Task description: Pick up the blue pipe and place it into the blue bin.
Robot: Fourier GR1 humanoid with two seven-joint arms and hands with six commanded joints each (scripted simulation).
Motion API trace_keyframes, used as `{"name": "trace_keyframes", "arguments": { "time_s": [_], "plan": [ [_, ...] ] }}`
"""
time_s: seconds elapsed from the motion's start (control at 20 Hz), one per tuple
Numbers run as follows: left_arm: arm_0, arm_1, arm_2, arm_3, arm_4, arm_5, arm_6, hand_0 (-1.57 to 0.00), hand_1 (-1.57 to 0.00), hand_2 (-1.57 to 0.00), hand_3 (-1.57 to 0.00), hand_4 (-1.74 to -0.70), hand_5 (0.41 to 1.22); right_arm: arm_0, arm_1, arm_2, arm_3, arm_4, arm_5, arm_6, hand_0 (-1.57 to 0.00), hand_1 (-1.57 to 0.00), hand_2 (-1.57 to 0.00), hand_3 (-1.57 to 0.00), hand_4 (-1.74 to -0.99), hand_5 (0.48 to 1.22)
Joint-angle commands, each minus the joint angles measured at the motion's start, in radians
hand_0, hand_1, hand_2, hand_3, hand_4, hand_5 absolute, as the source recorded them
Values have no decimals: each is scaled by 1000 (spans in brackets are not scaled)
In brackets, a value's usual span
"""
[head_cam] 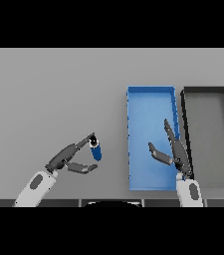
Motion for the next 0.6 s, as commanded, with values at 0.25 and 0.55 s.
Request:
{"name": "trace_keyframes", "arguments": {
  "time_s": [0.25,0.55],
  "plan": [
    [-61,-111,-26,129,-49,37,-28,1,1,1,1,-1195,496,10,-13,-10,-17,4,-8,7,1,1,1,1,-1320,659],
    [-119,-198,-26,211,-31,29,-42,1,1,-24,-17,-1215,536,10,-12,-10,-13,0,-2,15,1,1,1,1,-1321,664]
  ]
}}
